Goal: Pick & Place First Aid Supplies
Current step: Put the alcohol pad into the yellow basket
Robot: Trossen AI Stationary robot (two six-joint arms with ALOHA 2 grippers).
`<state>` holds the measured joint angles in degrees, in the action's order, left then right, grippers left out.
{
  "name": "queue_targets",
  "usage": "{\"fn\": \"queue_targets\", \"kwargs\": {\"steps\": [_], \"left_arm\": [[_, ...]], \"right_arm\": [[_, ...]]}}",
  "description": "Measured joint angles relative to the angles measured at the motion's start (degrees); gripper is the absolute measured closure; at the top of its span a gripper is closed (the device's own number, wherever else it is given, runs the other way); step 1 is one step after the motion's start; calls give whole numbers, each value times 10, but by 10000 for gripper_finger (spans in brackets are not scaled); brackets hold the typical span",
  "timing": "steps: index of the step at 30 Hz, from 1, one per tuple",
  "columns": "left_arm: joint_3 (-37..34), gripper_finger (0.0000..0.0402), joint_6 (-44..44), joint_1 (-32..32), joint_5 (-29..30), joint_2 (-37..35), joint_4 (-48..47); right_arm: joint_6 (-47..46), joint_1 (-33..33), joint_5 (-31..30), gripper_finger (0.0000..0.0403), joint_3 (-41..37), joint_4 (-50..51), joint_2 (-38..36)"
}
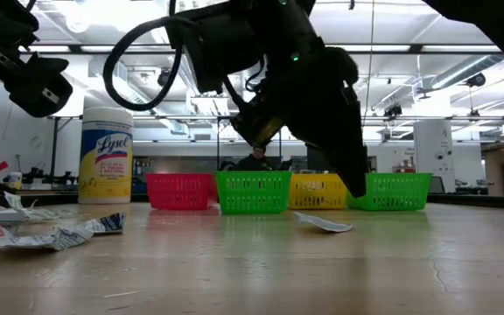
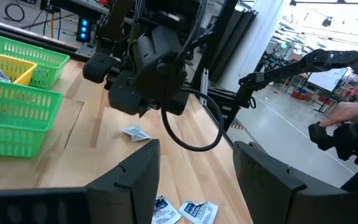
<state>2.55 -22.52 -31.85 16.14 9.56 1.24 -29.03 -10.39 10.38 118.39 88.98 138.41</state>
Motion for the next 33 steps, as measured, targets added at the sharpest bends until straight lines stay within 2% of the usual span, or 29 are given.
{"fn": "queue_targets", "kwargs": {"steps": [8, 21, 33], "left_arm": [[0, 204, 10, 0, 0, 0, 0], [0, 204, 12, 0, 0, 0, 0], [0, 204, 12, 0, 0, 0, 0]], "right_arm": [[-40, 6, 2, 220, 0, -78, 0], [-36, 23, -1, 220, -10, -82, 0], [-52, 26, 18, 220, -68, -125, -5]]}}
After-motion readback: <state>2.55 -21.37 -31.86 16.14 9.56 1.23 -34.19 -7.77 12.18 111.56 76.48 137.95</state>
